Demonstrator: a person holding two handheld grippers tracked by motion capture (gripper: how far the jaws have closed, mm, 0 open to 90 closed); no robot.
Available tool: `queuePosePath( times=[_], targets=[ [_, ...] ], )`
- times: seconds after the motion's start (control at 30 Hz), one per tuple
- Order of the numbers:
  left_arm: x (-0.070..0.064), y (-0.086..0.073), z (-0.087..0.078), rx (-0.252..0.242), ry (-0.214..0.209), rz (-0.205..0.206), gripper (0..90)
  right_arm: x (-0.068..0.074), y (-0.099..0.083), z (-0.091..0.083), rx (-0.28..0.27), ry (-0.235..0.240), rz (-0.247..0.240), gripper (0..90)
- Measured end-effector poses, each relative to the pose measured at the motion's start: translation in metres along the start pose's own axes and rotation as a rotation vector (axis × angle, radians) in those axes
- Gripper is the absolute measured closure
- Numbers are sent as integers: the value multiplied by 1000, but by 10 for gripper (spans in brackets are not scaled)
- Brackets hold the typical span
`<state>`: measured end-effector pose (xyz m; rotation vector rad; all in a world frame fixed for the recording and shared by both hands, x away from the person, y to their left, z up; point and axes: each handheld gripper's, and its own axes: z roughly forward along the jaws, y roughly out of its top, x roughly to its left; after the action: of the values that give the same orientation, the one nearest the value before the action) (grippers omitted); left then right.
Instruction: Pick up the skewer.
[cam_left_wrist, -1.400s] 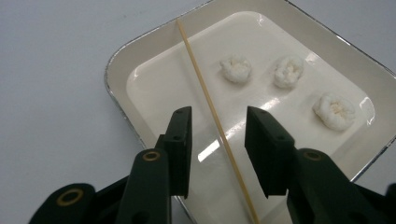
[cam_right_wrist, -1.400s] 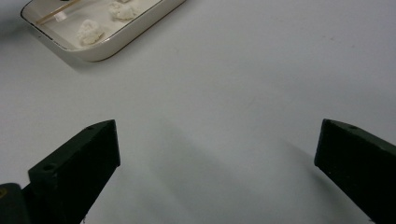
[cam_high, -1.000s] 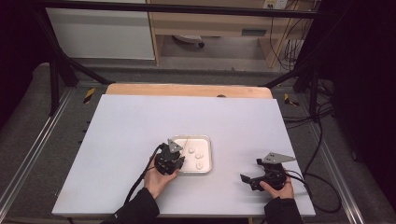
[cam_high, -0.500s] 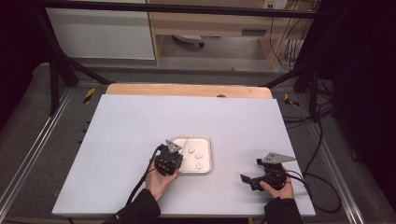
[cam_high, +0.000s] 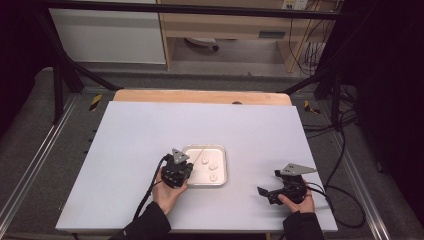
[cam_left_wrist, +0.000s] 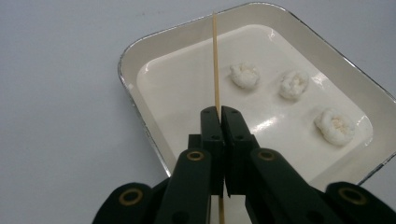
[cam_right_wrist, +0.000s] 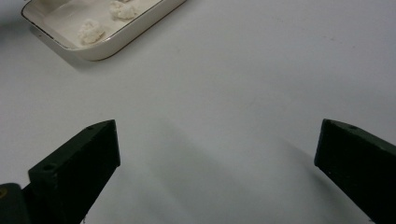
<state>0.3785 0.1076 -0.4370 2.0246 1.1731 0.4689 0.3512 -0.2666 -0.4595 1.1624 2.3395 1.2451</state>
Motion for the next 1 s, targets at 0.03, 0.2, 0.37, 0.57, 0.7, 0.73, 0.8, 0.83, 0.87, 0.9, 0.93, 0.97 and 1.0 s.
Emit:
queuePosePath(
  times=[0.03, 0.2, 0.37, 0.57, 0.7, 0.73, 0.8, 0.83, 0.87, 0.9, 0.93, 0.97, 1.0],
  targets=[
    [1, 0, -2, -4, -2, 1, 886, 0, 0, 0, -1, 1, 0, 7],
    [8, 1, -11, -9, -25, 30, 886, 0, 0, 0, -2, -3, -2, 8],
    [13, 0, -17, 4, -47, 75, 886, 0, 0, 0, -3, -1, -5, 7],
    [15, 1, -21, 8, -100, 112, 886, 2, 2, 0, -1, -13, -16, 7],
    [15, 0, -24, 11, -136, 142, 886, 5, 5, 1, -7, -28, -24, 6],
    [15, 0, -24, 13, -136, 150, 885, 7, 6, 2, -4, -36, -32, 6],
    [15, 0, -25, 12, -158, 163, 886, 8, 6, 2, -2, -39, -43, 6],
    [15, 0, -26, 13, -159, 171, 886, 10, 8, 3, 2, -47, -60, 7],
    [15, -1, -26, 15, -167, 177, 886, 10, 8, 3, 2, -47, -60, 7],
    [15, -1, -27, 15, -179, 179, 886, 11, 9, 3, 2, -50, -70, 7],
    [15, -1, -27, 13, -186, 186, 886, 13, 10, 3, 4, -54, -76, 7],
    [15, -1, -27, 14, -195, 194, 886, 15, 13, 4, 5, -56, -94, 7],
    [15, -2, -28, 12, -204, 199, 886, 16, 14, 4, 3, -56, -104, 7]
  ],
)
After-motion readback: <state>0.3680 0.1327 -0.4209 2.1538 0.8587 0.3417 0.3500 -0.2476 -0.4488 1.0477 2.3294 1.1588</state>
